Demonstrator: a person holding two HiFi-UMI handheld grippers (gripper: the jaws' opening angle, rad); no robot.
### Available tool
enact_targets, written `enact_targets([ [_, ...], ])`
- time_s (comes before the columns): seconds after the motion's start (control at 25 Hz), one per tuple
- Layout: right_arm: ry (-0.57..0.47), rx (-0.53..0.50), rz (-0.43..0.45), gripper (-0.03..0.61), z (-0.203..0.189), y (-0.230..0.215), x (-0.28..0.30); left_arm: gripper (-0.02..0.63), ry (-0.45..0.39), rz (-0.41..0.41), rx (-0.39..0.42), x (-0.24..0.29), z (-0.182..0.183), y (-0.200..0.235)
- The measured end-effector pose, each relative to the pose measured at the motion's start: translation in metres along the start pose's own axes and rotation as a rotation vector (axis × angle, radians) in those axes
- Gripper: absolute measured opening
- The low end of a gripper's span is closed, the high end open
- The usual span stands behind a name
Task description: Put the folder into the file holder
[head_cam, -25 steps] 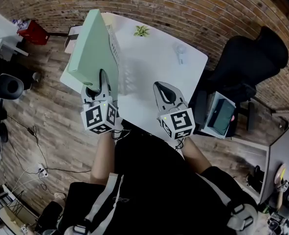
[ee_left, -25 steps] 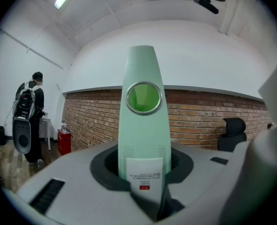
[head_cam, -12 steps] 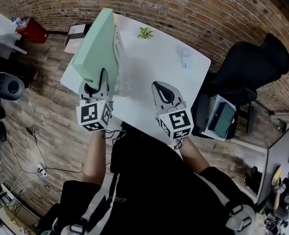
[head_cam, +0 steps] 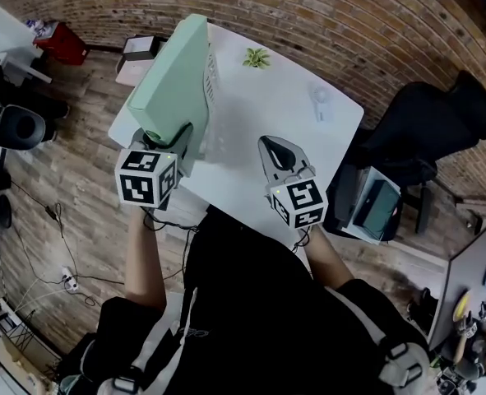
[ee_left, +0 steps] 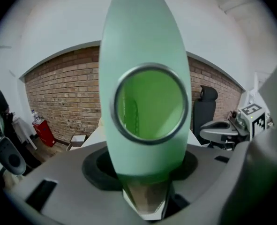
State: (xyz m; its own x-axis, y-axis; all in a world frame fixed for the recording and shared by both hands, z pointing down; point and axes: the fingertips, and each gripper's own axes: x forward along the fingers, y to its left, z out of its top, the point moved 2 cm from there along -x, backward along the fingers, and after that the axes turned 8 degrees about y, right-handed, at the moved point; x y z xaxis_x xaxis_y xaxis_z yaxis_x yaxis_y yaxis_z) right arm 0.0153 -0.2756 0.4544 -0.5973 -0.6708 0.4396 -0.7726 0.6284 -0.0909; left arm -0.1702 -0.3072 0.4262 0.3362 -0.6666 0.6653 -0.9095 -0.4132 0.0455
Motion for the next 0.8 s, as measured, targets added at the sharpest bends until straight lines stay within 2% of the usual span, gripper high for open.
enact_targets([
  [0.16, -0.002, 0.008, -0.003, 0.008, 0.004, -0.004, 0.004, 0.209, 0.094, -0.043, 0.004, 0.002, -0.004, 0.004],
  [0.28, 0.002, 0.020, -0.001, 0.008, 0.003, -0.007, 0.006, 0.192, 0.092, -0.035, -0.019, 0.002, -0.003, 0.010],
  [0.44, 0.009, 0.028, 0.003, 0.008, 0.001, -0.008, 0.008, 0.123, -0.001, 0.020, -0.097, -0.002, -0.003, 0.021],
  [0.64, 0.009, 0.030, 0.004, 0.008, 0.000, -0.007, 0.010, 0.117, -0.144, 0.068, -0.132, -0.009, -0.002, 0.015],
  [0.8, 0.011, 0.033, 0.004, 0.008, -0.002, -0.010, 0.010, 0.117, -0.218, 0.088, -0.147, -0.010, -0.001, 0.008],
])
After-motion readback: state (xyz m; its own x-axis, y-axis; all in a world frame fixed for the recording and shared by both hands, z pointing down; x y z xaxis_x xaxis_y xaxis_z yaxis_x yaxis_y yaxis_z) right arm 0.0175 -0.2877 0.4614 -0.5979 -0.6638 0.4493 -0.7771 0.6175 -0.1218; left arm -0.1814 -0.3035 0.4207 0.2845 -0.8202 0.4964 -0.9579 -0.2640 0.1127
